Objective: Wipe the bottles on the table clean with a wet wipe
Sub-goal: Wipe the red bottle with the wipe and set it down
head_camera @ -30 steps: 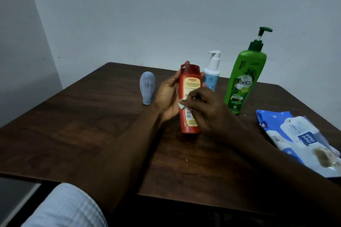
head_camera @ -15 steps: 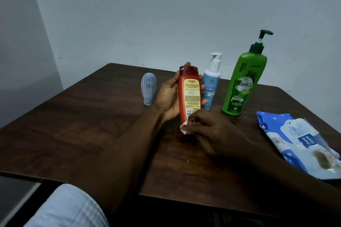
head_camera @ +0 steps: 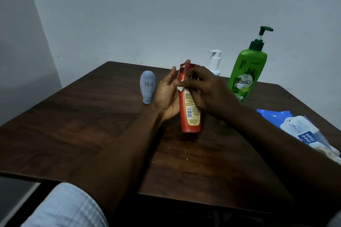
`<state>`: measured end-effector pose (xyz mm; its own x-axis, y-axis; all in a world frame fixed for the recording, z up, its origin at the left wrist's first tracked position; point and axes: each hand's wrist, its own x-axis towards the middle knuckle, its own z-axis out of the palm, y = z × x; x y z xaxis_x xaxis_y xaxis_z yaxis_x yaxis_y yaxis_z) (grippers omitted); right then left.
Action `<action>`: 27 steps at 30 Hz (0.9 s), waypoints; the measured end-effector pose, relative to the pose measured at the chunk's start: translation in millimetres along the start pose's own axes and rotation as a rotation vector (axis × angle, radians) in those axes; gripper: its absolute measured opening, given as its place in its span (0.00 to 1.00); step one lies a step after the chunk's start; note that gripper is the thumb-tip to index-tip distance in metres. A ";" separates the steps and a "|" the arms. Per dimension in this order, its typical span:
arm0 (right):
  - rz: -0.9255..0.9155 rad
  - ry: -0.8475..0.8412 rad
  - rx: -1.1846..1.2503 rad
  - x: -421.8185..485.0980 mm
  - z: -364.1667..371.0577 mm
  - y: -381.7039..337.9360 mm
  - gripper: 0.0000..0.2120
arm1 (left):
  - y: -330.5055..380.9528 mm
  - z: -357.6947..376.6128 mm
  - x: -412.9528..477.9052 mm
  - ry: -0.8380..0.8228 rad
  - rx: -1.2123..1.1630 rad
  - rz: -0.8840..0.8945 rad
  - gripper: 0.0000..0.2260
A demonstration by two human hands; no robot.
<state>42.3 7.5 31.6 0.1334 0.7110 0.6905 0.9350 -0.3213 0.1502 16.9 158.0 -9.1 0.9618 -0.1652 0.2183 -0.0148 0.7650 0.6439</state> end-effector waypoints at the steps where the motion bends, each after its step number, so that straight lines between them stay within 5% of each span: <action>1: 0.014 0.017 -0.001 3.0 -0.2 1.4 0.12 | -0.1 -0.3 0.1 -0.016 -0.011 0.005 0.25; 8: 0.084 0.047 0.027 4.6 0.4 -1.2 0.12 | -2.1 -3.9 2.1 -0.037 -0.014 -0.006 0.25; 17: 0.013 -0.215 0.048 -55.8 -5.3 -24.5 0.16 | 0.4 -1.6 1.0 -0.010 0.022 -0.028 0.23; 27: -0.096 -0.296 0.031 -85.7 -21.4 -45.5 0.19 | 2.3 -1.7 3.1 0.052 0.141 -0.008 0.23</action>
<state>-18.7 -52.2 -19.3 0.1298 0.8899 0.4373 0.9568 -0.2281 0.1801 20.4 160.3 -8.3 0.9748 -0.1353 0.1772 -0.0423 0.6680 0.7429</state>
